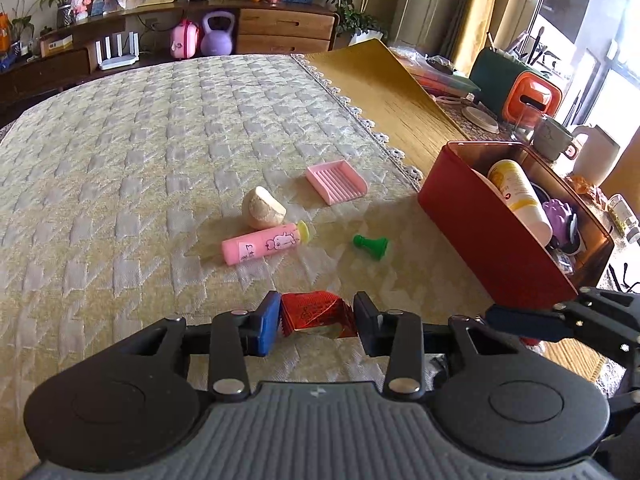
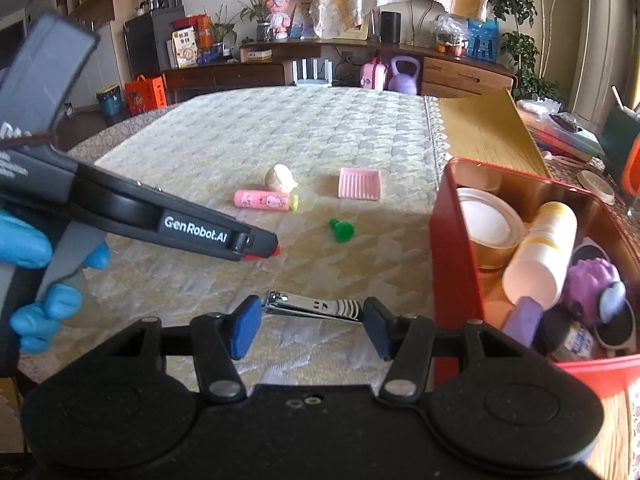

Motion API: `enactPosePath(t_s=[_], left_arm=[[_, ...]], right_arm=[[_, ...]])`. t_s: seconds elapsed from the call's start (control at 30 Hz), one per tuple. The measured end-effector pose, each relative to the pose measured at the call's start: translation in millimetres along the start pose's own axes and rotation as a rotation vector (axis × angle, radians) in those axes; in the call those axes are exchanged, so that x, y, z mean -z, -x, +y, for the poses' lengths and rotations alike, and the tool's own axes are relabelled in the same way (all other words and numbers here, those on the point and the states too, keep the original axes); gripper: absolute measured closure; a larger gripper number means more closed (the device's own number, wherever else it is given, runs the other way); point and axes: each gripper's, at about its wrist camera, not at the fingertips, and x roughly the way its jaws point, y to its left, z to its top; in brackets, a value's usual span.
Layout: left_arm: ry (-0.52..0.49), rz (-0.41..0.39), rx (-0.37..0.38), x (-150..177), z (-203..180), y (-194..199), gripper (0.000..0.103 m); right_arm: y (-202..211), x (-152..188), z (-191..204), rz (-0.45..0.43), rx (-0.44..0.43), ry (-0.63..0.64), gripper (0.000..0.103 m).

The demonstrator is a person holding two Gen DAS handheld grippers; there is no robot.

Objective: Organize rigid objects
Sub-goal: 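Carry the candy packet and nail clipper into the red tin box and open both tools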

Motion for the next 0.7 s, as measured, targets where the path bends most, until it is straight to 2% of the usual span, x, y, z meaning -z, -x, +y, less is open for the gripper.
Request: enactPosePath(t_s=[0.3,0.7], left_arm=[[0.01,-0.015,0.031,-3,-15,22,0.064],[-0.058,-0.065,0.089,-26,-66,45,0.064]], right_arm=[[41,-6,-10,-0.06,0.0,-0.013,0.047],[78,-12,-56,-0.119,0.086,-0.07,0.047]])
